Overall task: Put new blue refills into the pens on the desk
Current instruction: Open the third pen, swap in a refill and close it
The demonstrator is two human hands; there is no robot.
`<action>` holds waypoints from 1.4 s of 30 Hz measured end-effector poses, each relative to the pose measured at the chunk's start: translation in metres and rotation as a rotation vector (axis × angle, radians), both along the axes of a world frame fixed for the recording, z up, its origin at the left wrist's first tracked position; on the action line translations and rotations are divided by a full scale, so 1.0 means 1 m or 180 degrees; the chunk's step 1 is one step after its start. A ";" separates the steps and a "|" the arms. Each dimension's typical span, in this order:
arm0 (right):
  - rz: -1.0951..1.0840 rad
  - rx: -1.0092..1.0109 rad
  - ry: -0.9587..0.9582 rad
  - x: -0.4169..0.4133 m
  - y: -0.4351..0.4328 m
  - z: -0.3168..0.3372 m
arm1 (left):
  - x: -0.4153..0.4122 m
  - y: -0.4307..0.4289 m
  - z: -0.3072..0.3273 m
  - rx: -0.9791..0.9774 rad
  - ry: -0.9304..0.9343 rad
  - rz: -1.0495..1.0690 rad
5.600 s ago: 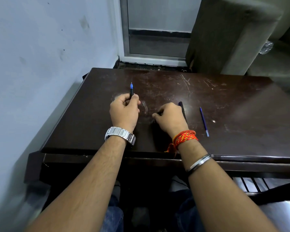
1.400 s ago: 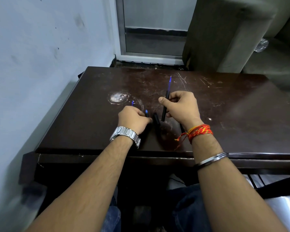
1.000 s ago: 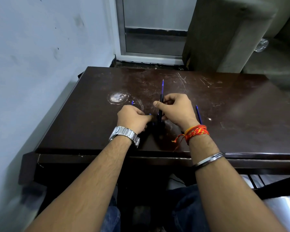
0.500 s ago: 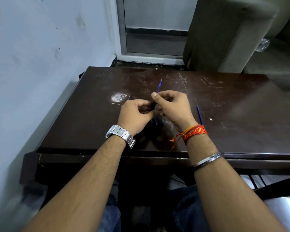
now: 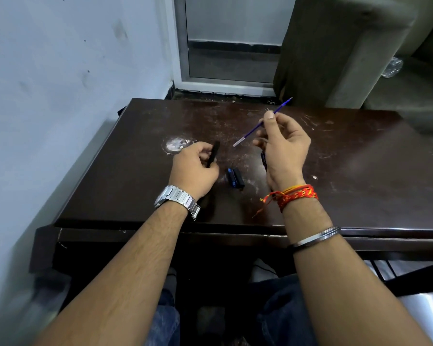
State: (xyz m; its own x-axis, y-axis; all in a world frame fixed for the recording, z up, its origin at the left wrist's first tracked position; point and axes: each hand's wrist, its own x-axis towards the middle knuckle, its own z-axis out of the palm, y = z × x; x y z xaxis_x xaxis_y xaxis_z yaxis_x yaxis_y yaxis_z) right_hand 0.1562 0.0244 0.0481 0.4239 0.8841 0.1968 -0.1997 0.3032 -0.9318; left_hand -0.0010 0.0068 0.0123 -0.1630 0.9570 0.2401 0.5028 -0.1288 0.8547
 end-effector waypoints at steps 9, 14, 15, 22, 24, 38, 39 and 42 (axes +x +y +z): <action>0.0732 -0.0558 -0.0866 -0.011 -0.003 -0.012 | 0.006 -0.002 0.011 -0.0123 -0.0488 0.0235; 0.0847 -0.0582 -0.0840 -0.012 -0.004 -0.013 | 0.008 -0.005 0.009 -0.0128 -0.0261 -0.0248; 0.0854 -0.0590 -0.0860 -0.012 -0.004 -0.013 | 0.008 -0.005 0.008 -0.0116 -0.0237 -0.0247; 0.0908 -0.0597 -0.0946 -0.013 -0.004 -0.013 | 0.008 -0.005 0.009 -0.0072 -0.0222 -0.0207; 0.0900 -0.0591 -0.0945 -0.013 -0.005 -0.012 | 0.008 -0.006 0.010 -0.0050 -0.0255 -0.0161; -0.0055 -0.0912 -0.0673 0.023 0.005 -0.008 | 0.002 -0.002 0.011 0.0053 -0.0273 0.0411; -0.0146 -0.0958 -0.0662 0.027 0.005 -0.008 | 0.003 -0.002 0.010 0.0023 -0.0272 0.0421; -0.0244 -0.1036 -0.0680 0.032 0.006 -0.011 | 0.004 -0.001 0.010 -0.0036 -0.0273 0.0440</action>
State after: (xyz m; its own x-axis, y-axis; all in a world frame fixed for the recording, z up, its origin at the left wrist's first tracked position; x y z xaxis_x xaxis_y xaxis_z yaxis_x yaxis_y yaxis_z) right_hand 0.1883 0.0300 0.0373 0.4710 0.8821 0.0023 0.0207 -0.0085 -0.9998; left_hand 0.0025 0.0054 0.0225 -0.3128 0.9266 0.2089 0.4401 -0.0536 0.8963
